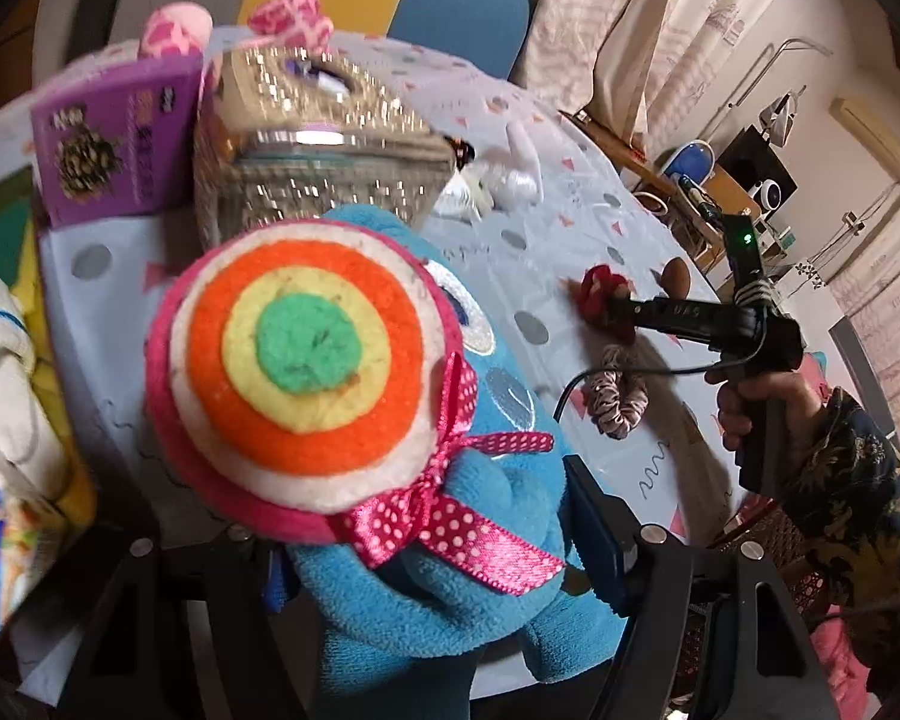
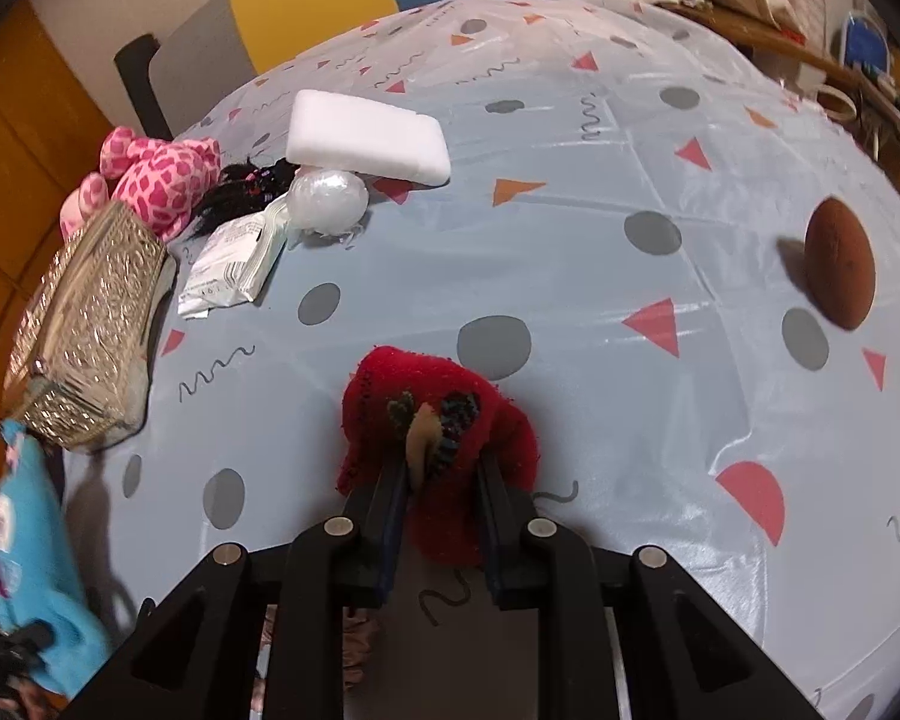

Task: Organize soft objects
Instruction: 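Carry the blue monster toward the tray with left gripper while right holds red plush toy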

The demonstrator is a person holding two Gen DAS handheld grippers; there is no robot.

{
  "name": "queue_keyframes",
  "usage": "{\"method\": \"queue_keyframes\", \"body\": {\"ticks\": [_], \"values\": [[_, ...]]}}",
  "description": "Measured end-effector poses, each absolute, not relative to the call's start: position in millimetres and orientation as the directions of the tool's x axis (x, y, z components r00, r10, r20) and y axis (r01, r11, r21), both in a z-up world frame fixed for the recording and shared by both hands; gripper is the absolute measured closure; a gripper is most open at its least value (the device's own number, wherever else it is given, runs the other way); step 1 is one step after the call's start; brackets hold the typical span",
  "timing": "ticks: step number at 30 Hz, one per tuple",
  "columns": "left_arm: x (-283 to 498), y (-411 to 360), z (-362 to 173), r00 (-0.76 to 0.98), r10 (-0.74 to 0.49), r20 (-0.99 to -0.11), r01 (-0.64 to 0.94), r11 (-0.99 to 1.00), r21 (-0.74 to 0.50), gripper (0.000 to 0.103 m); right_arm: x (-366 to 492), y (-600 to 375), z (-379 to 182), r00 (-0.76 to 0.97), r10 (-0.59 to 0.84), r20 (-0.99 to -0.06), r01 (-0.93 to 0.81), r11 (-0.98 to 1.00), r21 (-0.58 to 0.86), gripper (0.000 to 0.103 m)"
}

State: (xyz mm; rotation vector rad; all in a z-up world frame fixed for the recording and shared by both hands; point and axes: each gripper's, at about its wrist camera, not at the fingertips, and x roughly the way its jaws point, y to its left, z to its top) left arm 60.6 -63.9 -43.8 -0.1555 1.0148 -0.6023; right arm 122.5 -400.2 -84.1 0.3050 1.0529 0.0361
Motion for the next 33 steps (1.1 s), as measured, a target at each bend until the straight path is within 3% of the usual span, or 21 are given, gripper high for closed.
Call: {"method": "queue_keyframes", "body": {"ticks": [16,33], "values": [[44,-25,20,0.491,-0.581,-0.65,0.411,0.812,-0.415,0.029,122,-394,-82,0.505,0.128,-0.853,0.096,0.974,0.203,0.083],[42,52,51,0.615,-0.485,-0.622,0.3,0.873,-0.384,0.029,123,-391,-81,0.504,0.106,-0.857,0.084,0.982,0.17,0.082]]}}
